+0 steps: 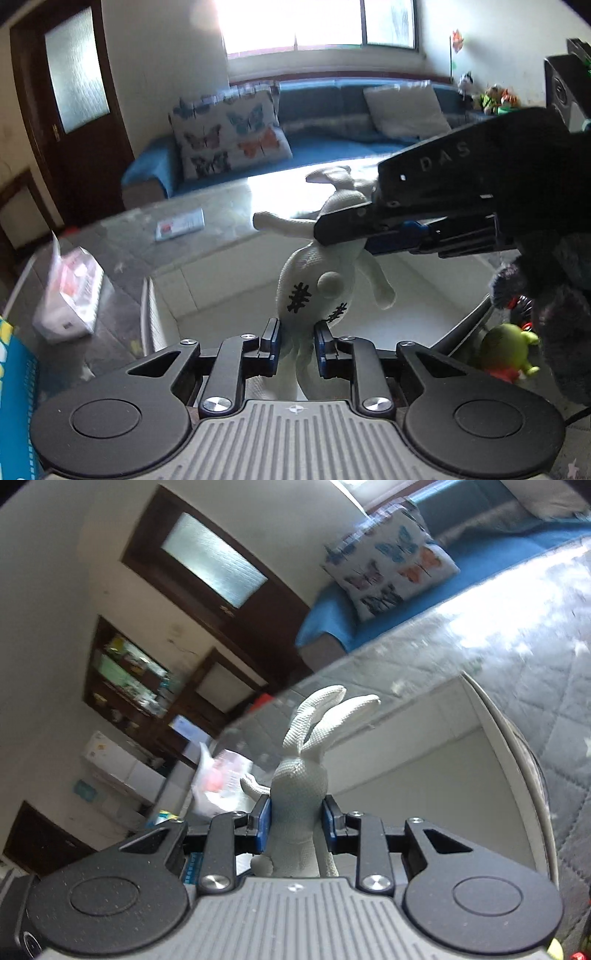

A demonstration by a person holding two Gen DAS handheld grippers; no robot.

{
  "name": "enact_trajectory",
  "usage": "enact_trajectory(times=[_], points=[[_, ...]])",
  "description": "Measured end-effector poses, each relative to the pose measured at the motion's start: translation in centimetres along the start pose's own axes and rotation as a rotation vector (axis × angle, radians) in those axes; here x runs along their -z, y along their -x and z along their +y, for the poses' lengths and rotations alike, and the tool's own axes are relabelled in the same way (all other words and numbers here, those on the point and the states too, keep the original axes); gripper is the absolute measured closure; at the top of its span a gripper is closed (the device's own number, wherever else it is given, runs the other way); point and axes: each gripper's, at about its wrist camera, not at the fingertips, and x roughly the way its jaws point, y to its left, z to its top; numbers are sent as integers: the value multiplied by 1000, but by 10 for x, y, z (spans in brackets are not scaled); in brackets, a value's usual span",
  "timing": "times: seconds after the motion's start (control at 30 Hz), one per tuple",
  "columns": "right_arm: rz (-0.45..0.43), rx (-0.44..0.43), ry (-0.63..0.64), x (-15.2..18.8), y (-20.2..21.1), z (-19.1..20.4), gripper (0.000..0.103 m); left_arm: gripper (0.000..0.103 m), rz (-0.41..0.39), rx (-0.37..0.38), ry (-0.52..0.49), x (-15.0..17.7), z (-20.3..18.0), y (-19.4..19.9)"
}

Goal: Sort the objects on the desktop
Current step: 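Carry the bunny over the shoebox, lower it inside and open both grippers, then withdraw both grippers from the shoebox toward the remaining toys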

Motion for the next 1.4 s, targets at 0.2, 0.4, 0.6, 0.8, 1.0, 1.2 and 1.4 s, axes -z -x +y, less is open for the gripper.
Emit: enact_trajectory(times=[0.2, 0.4, 0.6, 0.8, 1.0, 1.2, 1.4], points=[[68, 77, -60, 6, -24, -17, 71, 81, 67, -42, 2, 3, 10, -25], [90, 129, -45, 15, -27, -21, 67, 81, 78, -91, 61, 9, 27, -29], [96, 145, 19, 16, -17, -14, 58, 81, 53, -82, 119, 11, 35, -15], [88, 142, 125, 14, 12, -1, 51, 81, 6, -60, 151, 13, 28, 8], [58, 156, 263, 22, 51, 10, 41, 80, -37, -26, 181, 20, 12, 30], [40, 182, 413, 40, 86, 17, 33, 77, -46, -8, 195, 32, -10, 43], [13, 195, 517, 64, 122, 16, 22, 77, -63, 19, 209, 40, -30, 59]])
